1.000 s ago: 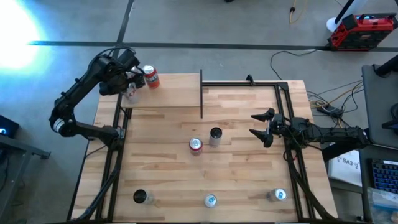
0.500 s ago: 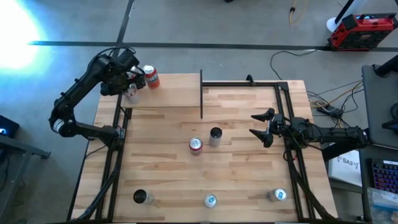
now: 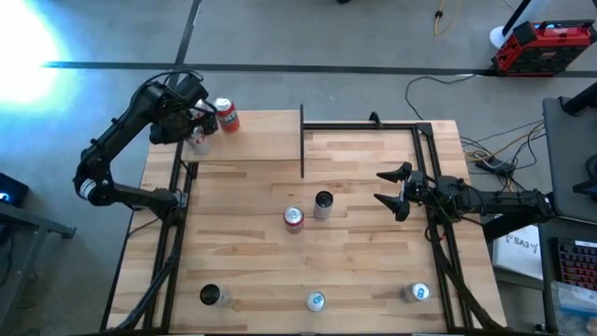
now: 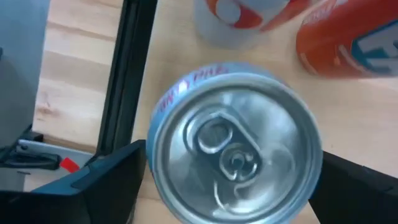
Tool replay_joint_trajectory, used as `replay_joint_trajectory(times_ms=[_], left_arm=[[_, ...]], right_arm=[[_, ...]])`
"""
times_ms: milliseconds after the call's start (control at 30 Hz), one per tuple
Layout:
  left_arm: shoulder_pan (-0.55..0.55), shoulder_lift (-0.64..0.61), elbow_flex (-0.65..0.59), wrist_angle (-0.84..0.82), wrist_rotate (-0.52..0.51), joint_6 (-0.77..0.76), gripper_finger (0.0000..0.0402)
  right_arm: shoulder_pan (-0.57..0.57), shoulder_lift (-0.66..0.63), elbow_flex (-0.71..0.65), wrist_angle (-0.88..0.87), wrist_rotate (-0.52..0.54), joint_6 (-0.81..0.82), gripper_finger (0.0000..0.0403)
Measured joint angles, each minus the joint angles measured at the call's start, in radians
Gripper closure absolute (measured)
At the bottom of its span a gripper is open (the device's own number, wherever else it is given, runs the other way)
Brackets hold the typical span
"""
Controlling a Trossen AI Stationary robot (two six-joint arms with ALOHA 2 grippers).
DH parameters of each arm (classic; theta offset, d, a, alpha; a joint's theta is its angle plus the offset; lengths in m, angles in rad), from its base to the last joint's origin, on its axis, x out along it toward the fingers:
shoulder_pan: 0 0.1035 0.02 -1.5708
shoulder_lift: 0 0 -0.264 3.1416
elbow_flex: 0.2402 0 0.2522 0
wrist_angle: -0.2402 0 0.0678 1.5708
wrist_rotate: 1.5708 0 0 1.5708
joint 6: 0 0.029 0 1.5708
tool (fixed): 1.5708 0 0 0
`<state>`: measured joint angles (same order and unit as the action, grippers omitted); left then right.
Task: Place canned beverage on shelf
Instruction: Put the red and silver soda can and align the with the other red silver soda can on the shelf, then put the orange soda can and align the with the other orange soda can on the shelf
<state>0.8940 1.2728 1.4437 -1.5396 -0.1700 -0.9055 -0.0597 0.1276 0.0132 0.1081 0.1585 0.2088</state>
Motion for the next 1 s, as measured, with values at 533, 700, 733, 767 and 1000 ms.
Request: replay_joint_trajectory(times_ms=[533,700,733,767,1000], left_arm=[[-0.116,-0.131,0.0,-0.032,0.11,-0.037,0.0027],[-0.292,-0.157,0.0,-0.032,0.111,-0.146,0.0027],[-0.334,-0.157,0.0,-0.032,0.111,-0.171,0.0027],[-0.376,-0.154,0.0,-0.032,0.109,-0.199,0.0027],[-0.654,-0.091,0.0,-0.032,0.071,-0.386,0.0027]], right_arm=[[0.0,0.0,0.0,0.0,0.0,0.0,0.0035],[0.0,0.0,0.0,0.0,0.0,0.0,0.0035],[0.0,0.0,0.0,0.0,0.0,0.0,0.0035],[0.0,0.0,0.0,0.0,0.0,0.0,0.0035],[0.0,0.0,0.0,0.0,0.0,0.0,0.0035]])
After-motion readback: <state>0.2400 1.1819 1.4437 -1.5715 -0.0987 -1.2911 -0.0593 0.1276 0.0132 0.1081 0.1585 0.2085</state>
